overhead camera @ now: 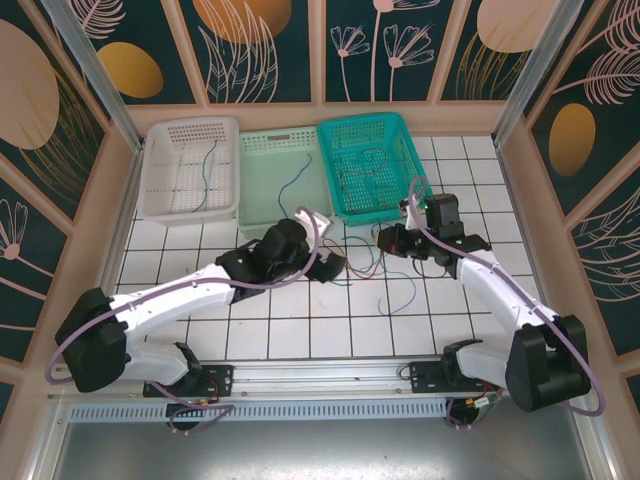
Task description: Untangle the cables
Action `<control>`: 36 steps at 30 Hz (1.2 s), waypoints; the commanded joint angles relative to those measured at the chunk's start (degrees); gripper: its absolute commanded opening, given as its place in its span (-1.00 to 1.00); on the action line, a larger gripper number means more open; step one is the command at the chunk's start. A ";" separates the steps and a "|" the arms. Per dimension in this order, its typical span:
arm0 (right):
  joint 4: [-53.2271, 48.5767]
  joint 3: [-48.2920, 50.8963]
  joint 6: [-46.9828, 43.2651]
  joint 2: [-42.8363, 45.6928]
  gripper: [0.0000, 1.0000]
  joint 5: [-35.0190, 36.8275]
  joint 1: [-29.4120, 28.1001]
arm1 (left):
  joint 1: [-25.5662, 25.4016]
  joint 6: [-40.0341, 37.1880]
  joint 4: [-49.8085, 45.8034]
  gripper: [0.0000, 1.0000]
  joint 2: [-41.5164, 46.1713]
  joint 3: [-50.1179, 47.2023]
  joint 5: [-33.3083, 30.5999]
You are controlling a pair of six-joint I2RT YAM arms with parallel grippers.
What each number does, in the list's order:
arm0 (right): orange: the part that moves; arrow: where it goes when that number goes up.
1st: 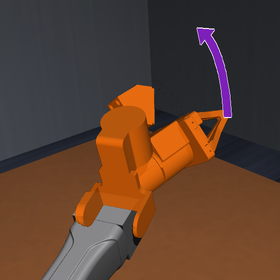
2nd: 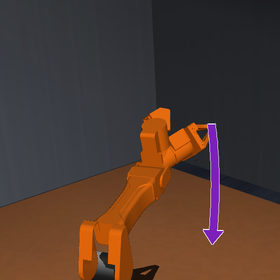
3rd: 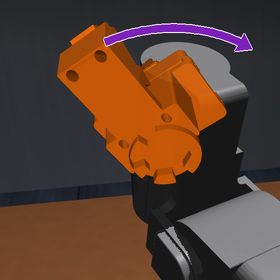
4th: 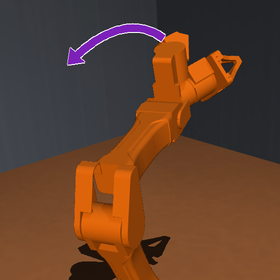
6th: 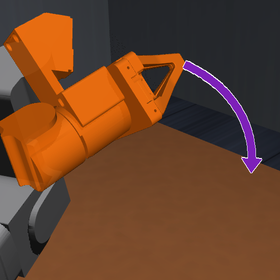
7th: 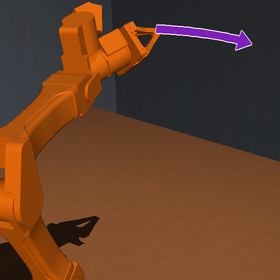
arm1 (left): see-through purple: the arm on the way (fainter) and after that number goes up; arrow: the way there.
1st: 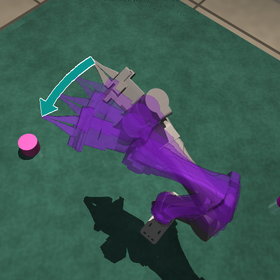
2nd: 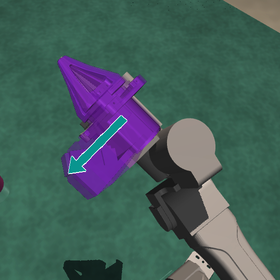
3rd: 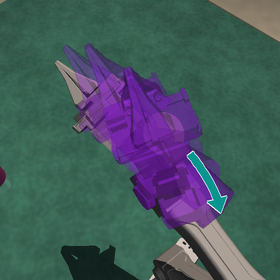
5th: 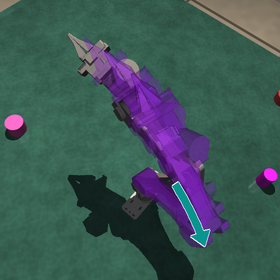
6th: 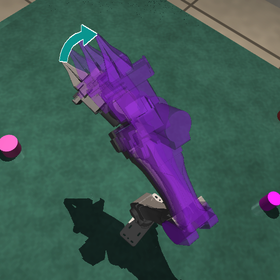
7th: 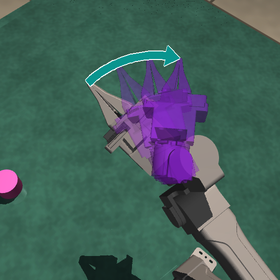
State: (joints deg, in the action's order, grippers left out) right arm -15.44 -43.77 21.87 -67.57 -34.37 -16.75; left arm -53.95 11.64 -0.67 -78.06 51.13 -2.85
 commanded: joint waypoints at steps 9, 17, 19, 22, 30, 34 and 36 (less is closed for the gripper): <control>-3.29 -7.28 2.34 2.71 -0.96 4.27 -3.64 | -1.62 -4.55 9.69 0.97 -12.30 6.78 15.60; -3.58 -9.01 2.94 3.71 -0.95 4.14 -5.13 | -1.53 -2.24 16.20 0.97 -13.03 5.61 8.07; -3.54 -9.57 3.17 3.87 -0.95 4.31 -5.42 | -1.62 -2.67 16.34 0.98 -13.94 6.77 9.70; -3.33 -10.30 3.63 4.15 -0.94 4.22 -5.65 | -1.57 -3.15 15.24 0.97 -15.94 9.06 11.09; -5.04 -13.00 3.46 5.54 -0.85 5.95 -6.45 | -1.66 -4.15 13.32 -0.41 -17.78 12.45 9.67; -7.41 -15.79 2.14 5.60 -0.81 7.47 -6.39 | -1.52 -4.95 13.83 -1.00 -14.57 11.06 7.48; -8.23 -17.20 1.43 5.46 -0.76 8.16 -6.36 | -1.53 -5.67 13.86 -1.00 -12.25 10.10 6.09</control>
State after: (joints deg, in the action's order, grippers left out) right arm -21.80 -57.30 24.34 -63.37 -27.86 -22.87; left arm -55.57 7.14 12.84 -94.41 61.82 5.54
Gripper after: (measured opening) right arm 0.116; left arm 0.061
